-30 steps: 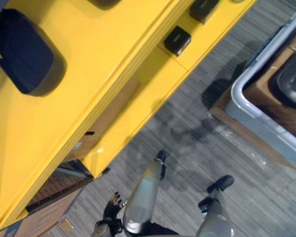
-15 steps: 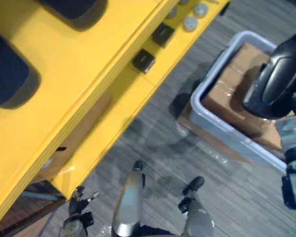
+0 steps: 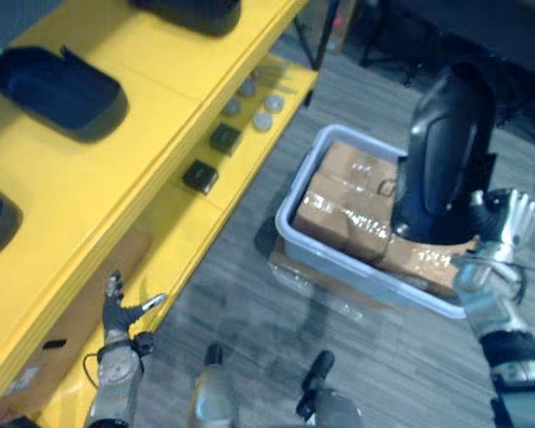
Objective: Walk over and take plastic housings, then place them on the shelf
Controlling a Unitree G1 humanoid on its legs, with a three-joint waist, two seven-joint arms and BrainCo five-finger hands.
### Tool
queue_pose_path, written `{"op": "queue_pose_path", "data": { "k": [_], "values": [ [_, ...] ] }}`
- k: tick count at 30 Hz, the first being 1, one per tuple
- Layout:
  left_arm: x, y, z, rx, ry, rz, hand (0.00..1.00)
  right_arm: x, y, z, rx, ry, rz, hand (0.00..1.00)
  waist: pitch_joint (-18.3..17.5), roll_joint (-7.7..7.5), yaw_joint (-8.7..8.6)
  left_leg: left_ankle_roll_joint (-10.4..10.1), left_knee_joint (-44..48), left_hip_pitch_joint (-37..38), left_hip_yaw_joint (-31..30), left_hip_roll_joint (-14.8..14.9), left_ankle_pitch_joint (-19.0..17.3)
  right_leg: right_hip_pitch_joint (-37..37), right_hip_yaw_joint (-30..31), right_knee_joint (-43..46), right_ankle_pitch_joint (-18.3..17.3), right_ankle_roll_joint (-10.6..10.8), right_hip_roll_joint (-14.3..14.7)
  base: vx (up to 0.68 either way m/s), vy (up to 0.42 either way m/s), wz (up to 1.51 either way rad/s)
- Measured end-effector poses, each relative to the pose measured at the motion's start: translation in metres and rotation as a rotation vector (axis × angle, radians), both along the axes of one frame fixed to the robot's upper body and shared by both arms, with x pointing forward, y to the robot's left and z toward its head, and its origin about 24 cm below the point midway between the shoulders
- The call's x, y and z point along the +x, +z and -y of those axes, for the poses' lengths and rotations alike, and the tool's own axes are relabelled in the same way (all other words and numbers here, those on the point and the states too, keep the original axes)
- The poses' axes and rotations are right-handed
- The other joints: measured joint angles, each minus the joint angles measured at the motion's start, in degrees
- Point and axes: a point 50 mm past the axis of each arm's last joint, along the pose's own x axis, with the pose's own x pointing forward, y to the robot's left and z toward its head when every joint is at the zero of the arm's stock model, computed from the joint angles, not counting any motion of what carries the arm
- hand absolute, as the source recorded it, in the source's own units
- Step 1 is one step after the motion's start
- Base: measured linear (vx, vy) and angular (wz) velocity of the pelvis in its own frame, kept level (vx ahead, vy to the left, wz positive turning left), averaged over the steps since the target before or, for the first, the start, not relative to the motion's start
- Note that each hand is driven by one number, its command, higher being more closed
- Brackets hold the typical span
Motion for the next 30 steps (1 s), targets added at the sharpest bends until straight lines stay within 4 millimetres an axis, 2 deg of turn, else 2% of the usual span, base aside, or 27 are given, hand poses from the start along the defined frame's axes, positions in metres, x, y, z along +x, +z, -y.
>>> {"op": "queue_pose_path", "data": {
  "k": [1, 3, 4, 7, 9, 11, 14, 17, 21, 27, 30],
  "values": [
    [0.002, 0.001, 0.002, -0.013, -0.014, 0.006, 0.0, -0.001, 0.0, -0.003, -0.003, 0.011, 0.006, 1.0, -0.3, -0.07, -0.01, 0.0, -0.1, 0.2, 0.1, 0.0, 0.0, 0.0, 0.0, 0.0, 0.0, 0.0, 0.0, 0.03, 0.048, -0.11],
    [0.016, 0.006, 0.03, -0.155, -0.161, 0.026, 0.0, -0.005, 0.004, -0.026, -0.029, 0.11, 0.066, 1.0, -1.7, -0.51, -0.79, 0.0, -0.4, 1.7, 0.1, 0.0, 0.0, 1.5, 0.1, 0.0, 0.0, 0.0, 0.0, 0.0, 0.048, 0.01],
    [0.019, 0.007, 0.036, -0.188, -0.197, 0.026, 0.0, -0.005, 0.006, -0.031, -0.034, 0.135, 0.082, 1.0, -1.9, -0.62, -1.12, 0.0, -0.4, 2.2, 0.1, 0.0, 0.0, 1.9, 0.1, 0.0, 0.0, 0.0, 0.0, -0.02, 0.044, 0.0],
    [0.024, -0.001, 0.067, -0.35, -0.345, -0.021, 0.0, -0.008, 0.015, -0.049, -0.064, 0.24, 0.133, 1.0, -3.7, -1.18, -1.22, 0.0, -0.6, 3.1, 1.5, 0.2, 0.0, 1.9, 1.1, 0.0, 0.0, 0.0, 0.0, -0.05, 0.027, -0.15],
    [0.025, -0.004, 0.079, -0.426, -0.396, -0.044, 0.0, -0.009, 0.019, -0.056, -0.071, 0.291, 0.148, 1.0, -4.5, -1.2, -1.56, 0.0, -0.6, 3.3, 1.9, 0.2, 0.0, 1.8, 1.5, 0.0, 0.0, 0.0, 0.0, -0.07, 0.01, -0.21],
    [0.027, -0.004, 0.095, -0.566, -0.45, -0.041, 0.0, -0.01, 0.022, -0.065, -0.075, 0.353, 0.161, 1.0, -5.5, -0.88, -1.73, -0.1, -0.7, 4.3, 3.3, 0.3, 0.0, 1.8, 2.3, 0.0, -0.3, -0.3, 0.1, -0.09, -0.003, -0.26],
    [0.033, 0.004, 0.113, -0.674, -0.531, -0.027, 0.0, -0.01, 0.018, -0.077, -0.072, 0.41, 0.155, 1.0, -7.3, 0.04, -2.87, -0.2, -1.2, 4.9, 3.7, 0.6, 0.0, 1.9, 2.5, -0.1, -0.9, -1.1, 0.3, -0.09, -0.003, -0.12],
    [0.037, 0.014, 0.132, -0.768, -0.625, 0.007, 0.0, -0.01, 0.015, -0.088, -0.081, 0.468, 0.145, 1.0, -8.2, 1.14, -3.29, -0.5, -1.2, 5.0, 3.9, 0.9, 0.2, 1.7, 2.7, -0.4, -1.0, -1.0, 0.6, -0.07, -0.005, -0.07],
    [0.036, 0.015, 0.147, -0.794, -0.69, -0.009, 0.0, -0.011, 0.012, -0.099, -0.103, 0.53, 0.132, 1.0, -9.2, 2.21, -3.45, -0.7, -1.9, 5.4, 4.1, 1.0, 0.5, 1.7, 2.7, -0.5, -1.0, -1.1, 0.7, -0.02, 0.013, -0.01],
    [0.037, 0.024, 0.152, -0.861, -0.72, 0.039, 0.0, -0.011, 0.003, -0.116, -0.084, 0.606, 0.101, 1.0, -9.4, 2.2, -3.82, -0.8, -2.6, 5.9, 4.1, 0.8, 1.0, 1.8, 2.6, -0.1, -0.4, -0.6, 0.6, 0.03, 0.027, 0.01],
    [0.036, 0.032, 0.159, -0.872, -0.778, 0.065, 0.0, -0.013, -0.01, -0.124, -0.081, 0.627, 0.054, 1.0, -10.7, 2.15, -3.86, -0.8, -3.1, 5.9, 3.2, 0.6, 1.0, 2.2, 1.6, -0.1, -0.3, -0.5, 0.5, 0.02, 0.052, 0.12]
  ]
}}
